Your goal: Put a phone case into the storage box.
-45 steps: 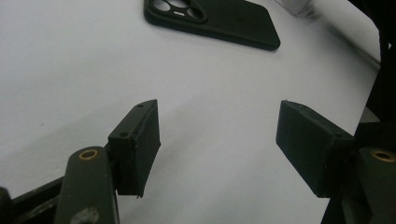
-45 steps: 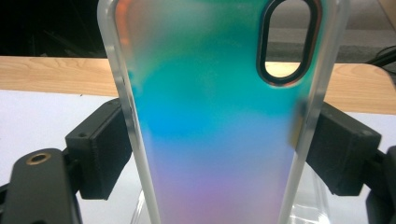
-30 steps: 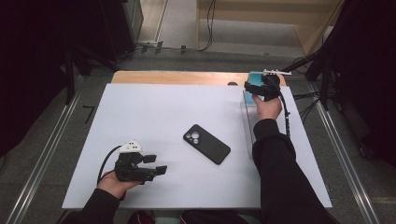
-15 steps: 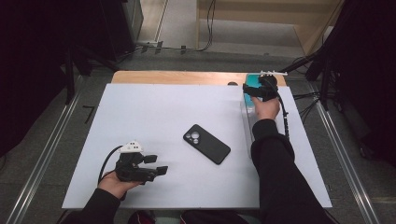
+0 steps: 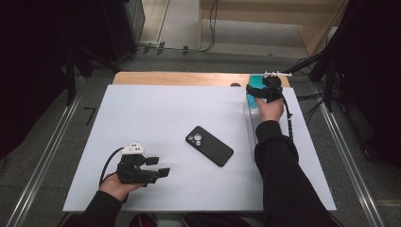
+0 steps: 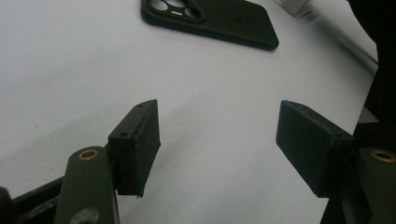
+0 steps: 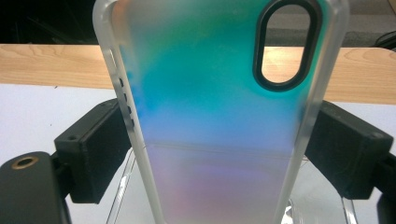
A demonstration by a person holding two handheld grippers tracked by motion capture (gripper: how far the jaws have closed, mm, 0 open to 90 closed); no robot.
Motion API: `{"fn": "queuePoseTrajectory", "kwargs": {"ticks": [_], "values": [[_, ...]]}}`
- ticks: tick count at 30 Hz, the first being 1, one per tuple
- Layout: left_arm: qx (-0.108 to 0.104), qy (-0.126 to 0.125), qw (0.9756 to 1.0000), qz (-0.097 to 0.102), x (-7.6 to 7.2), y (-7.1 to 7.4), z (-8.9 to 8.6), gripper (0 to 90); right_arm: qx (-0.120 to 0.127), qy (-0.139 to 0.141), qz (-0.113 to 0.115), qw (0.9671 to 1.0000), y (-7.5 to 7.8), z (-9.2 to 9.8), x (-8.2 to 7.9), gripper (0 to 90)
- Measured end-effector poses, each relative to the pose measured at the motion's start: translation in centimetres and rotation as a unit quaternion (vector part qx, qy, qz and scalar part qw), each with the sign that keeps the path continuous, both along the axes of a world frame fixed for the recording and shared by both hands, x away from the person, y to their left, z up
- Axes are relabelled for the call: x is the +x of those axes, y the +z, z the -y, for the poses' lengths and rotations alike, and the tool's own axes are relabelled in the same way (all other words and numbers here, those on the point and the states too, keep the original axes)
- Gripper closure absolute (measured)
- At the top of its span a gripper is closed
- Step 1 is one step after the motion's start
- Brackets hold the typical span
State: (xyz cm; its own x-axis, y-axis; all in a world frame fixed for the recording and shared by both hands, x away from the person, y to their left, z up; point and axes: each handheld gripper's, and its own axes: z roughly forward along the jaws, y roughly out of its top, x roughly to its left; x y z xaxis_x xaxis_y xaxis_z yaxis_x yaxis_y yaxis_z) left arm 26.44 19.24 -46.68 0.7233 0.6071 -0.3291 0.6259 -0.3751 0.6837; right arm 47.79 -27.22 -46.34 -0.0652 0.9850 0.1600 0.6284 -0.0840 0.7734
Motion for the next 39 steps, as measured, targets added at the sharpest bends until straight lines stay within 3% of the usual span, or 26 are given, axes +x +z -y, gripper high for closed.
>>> {"fn": "queuePoseTrajectory", "kwargs": {"ticks": [15,17,24,31,39], "values": [[-0.001,-0.001,1.0,0.0,0.0,0.0,0.0,30.6,-0.003,0.002,-0.003,1.0,-0.1,-0.1,0.1,8.6],[-0.002,-0.001,1.0,-0.001,0.0,0.0,0.0,30.6,-0.003,-0.005,-0.004,1.0,-0.1,-0.1,0.1,0.9],[-0.001,0.001,1.0,-0.003,0.1,0.0,0.0,30.5,0.005,0.006,-0.011,0.9999,0.5,0.3,-0.3,0.9],[-0.002,0.005,1.0,-0.006,0.3,0.0,0.0,30.5,0.018,0.026,-0.025,0.9992,2.1,0.5,-2.0,0.8],[-0.002,0.005,1.0,-0.002,0.6,0.3,0.1,30.5,0.026,0.053,-0.02,0.998,4.1,0.8,-4.7,0.9]]}}
